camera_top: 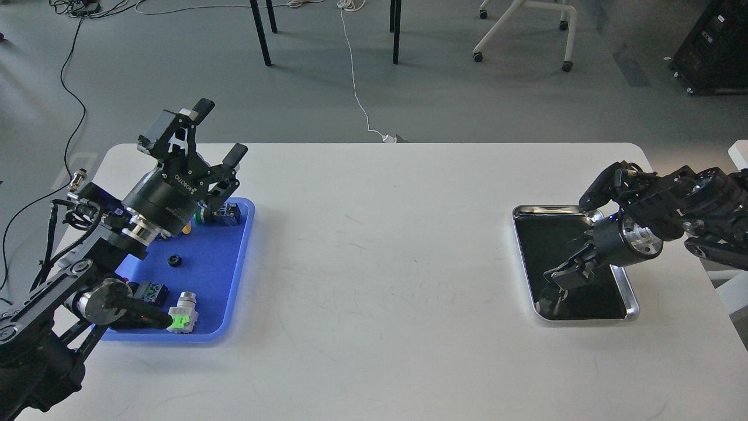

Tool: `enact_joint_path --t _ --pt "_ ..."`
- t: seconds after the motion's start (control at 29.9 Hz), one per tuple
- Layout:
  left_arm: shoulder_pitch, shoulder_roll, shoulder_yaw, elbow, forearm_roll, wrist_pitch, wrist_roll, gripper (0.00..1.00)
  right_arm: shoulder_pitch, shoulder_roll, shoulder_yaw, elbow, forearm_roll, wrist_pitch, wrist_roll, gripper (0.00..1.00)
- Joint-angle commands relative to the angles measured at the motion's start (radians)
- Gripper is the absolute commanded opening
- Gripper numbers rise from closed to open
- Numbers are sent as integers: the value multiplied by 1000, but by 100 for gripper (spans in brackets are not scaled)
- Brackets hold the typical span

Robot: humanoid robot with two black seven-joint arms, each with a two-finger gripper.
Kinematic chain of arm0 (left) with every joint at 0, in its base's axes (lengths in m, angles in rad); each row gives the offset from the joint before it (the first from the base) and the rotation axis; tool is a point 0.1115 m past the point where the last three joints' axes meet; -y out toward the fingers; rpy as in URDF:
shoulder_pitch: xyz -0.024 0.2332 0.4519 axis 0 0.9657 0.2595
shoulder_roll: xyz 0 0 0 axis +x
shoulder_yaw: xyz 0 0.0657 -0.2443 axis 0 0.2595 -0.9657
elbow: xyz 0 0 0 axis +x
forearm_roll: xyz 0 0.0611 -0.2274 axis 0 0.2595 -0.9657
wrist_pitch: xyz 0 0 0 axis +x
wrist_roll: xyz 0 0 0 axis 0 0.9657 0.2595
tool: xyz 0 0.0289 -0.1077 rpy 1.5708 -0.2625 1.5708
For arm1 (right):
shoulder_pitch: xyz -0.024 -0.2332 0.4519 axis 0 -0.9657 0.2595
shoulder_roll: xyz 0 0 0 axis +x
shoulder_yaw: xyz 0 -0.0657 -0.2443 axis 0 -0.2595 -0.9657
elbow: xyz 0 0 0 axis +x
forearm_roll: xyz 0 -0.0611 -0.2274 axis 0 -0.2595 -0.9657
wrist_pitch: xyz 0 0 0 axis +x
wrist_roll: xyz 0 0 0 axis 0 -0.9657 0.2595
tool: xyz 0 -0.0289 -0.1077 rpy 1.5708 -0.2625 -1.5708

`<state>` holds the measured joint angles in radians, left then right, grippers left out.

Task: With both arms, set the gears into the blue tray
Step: 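Grasp another small black part on the metal tray with the right gripper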

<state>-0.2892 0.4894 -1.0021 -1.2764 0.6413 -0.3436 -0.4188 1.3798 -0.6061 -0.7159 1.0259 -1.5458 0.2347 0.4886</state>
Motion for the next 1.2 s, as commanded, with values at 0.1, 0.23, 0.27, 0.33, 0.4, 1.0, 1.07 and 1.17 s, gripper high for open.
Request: enact_joint_path --t 0.1,0.23,0.27,0.33,0.4,1.0,1.07,1.17 --pt "10 -8 0 0 0 0 0 98 -22 0 -23 -27 1 -17 0 80" --pt "10 -9 -9 0 0 0 0 98 -31 -1 -25 -29 1 -23 0 77" --pt "10 -11 -13 0 0 0 0 98 -33 -1 -25 -29 1 -23 0 77" --pt "12 -11 -16 0 0 0 0 98 -36 0 -25 -29 1 -25 0 73" --pt "12 -11 -16 0 0 0 0 98 -38 0 -23 -29 1 -25 0 68" --pt "16 -12 -21 0 0 0 2 98 -58 2 -25 -29 1 -32 0 62" --pt "16 -12 -21 0 0 0 0 98 -58 2 -27 -30 1 -32 0 61" --pt "16 -12 -21 0 0 0 2 98 -56 0 -27 -41 1 -32 0 59"
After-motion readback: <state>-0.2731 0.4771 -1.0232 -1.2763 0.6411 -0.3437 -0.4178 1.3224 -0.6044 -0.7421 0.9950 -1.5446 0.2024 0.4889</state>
